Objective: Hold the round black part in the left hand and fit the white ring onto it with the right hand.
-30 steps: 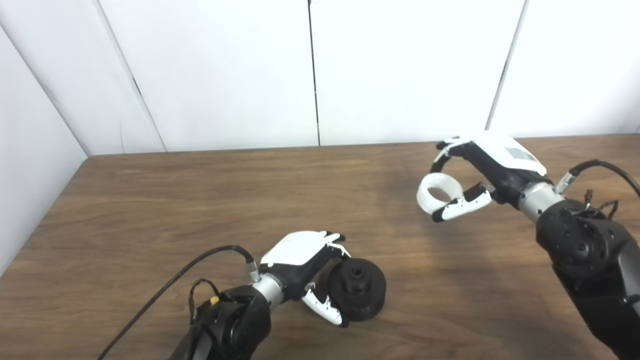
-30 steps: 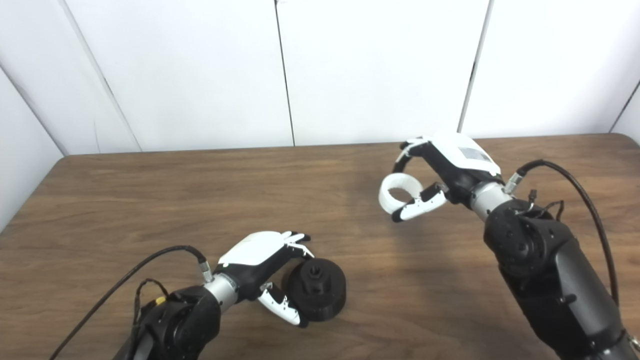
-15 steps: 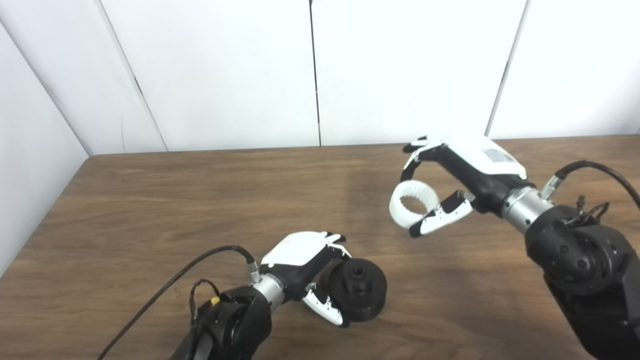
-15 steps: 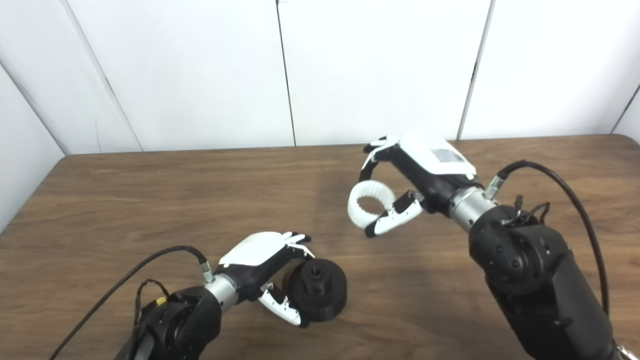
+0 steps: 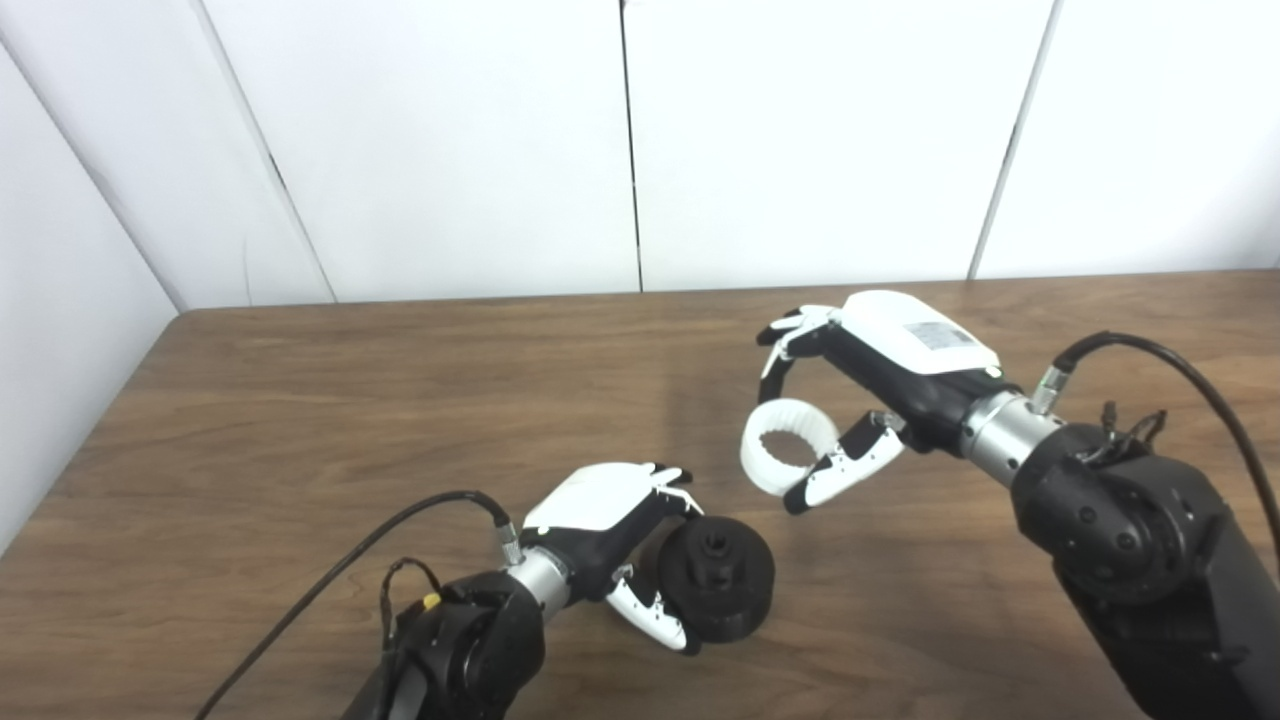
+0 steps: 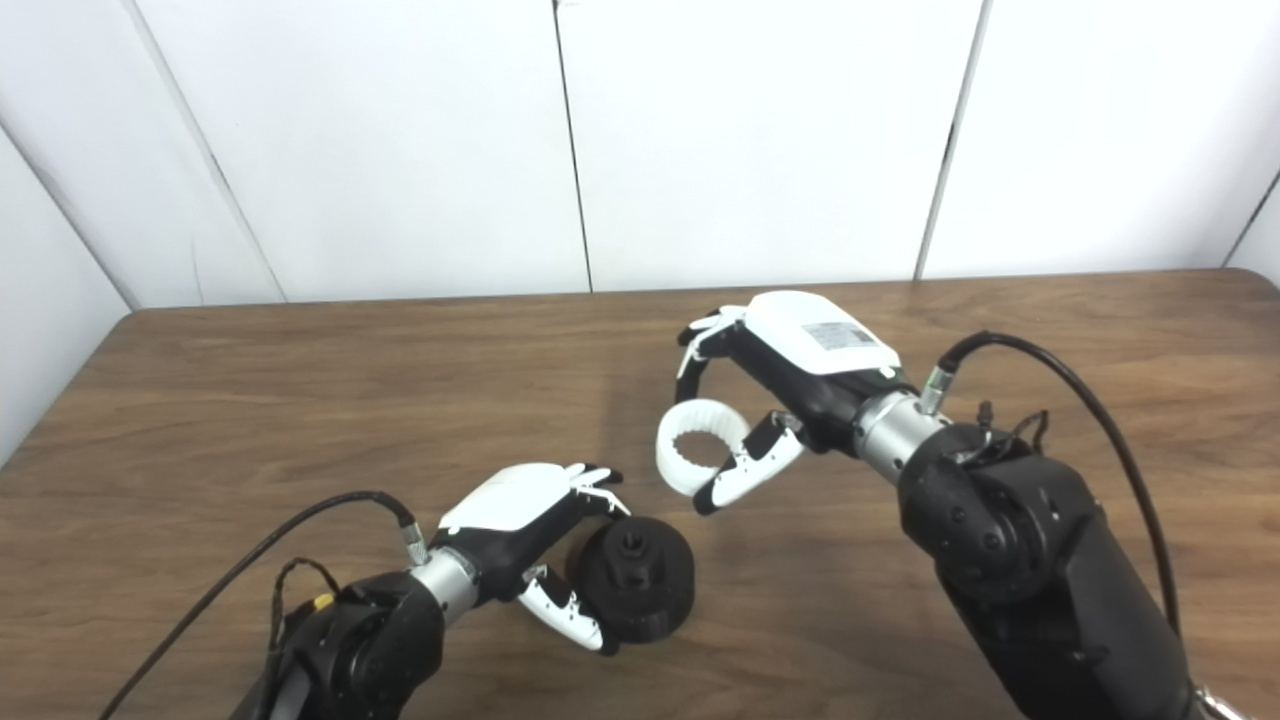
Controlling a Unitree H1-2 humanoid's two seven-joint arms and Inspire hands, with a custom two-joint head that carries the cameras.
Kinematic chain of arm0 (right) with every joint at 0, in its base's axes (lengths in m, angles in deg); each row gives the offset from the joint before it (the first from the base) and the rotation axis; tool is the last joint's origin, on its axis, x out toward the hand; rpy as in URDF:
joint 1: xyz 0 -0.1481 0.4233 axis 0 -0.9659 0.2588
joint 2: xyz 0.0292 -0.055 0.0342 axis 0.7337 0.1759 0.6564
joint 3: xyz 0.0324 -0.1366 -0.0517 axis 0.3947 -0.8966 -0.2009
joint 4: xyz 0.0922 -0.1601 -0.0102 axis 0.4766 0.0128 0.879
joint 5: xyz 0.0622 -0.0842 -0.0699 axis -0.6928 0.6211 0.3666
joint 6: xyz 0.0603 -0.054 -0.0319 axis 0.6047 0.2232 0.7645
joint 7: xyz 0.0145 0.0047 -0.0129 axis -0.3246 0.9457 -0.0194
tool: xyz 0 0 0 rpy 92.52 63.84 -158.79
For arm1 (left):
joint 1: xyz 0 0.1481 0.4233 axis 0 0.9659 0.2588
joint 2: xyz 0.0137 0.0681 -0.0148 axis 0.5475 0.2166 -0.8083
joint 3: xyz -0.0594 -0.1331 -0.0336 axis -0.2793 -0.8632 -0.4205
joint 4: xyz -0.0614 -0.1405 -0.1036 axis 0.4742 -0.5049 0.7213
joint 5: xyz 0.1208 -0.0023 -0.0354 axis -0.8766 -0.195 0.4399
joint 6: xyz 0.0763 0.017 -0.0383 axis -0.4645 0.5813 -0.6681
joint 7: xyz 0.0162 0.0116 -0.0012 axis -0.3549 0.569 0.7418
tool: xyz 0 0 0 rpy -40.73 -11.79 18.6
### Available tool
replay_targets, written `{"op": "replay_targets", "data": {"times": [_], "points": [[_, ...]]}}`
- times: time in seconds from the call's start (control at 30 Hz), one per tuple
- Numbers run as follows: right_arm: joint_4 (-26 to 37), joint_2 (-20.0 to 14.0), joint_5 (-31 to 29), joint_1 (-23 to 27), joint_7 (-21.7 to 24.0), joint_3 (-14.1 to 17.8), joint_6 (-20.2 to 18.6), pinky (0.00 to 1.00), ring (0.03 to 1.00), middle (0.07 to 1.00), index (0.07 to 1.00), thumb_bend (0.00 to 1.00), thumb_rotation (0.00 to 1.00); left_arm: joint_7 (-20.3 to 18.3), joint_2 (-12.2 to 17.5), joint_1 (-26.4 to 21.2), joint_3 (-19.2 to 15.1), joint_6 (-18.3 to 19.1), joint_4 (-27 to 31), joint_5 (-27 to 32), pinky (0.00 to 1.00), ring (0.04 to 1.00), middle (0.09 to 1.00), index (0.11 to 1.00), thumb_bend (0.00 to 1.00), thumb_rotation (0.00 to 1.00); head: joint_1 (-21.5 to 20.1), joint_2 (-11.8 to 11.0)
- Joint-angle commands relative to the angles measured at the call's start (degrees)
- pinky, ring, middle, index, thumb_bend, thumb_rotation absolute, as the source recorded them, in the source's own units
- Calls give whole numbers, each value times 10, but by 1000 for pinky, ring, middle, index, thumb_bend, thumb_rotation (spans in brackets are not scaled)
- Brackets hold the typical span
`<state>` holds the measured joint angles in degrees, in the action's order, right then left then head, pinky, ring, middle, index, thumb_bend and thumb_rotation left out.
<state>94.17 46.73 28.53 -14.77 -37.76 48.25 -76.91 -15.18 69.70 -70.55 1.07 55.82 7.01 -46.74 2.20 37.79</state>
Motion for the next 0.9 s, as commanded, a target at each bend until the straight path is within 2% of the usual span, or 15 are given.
{"op": "replay_targets", "data": {"times": [0.0,0.27,0.57,0.87], "points": [[19,2,4,24,3,4,14,795,925,849,560,853,264,3,-3,-6,1,-2,-1,-5,964,1000,973,698,846,232,1,0],[22,16,7,13,14,-1,12,825,931,857,575,846,227,5,-5,-8,3,-4,-5,-6,952,1000,972,693,854,236,3,0],[21,29,7,6,18,-12,15,838,946,860,578,849,255,6,-5,-6,2,-4,-3,-4,945,1000,973,694,851,222,0,1],[13,32,10,0,15,-29,33,803,936,853,571,841,279,3,-4,-7,4,-5,-3,-7,950,1000,975,699,841,228,-2,1]]}}
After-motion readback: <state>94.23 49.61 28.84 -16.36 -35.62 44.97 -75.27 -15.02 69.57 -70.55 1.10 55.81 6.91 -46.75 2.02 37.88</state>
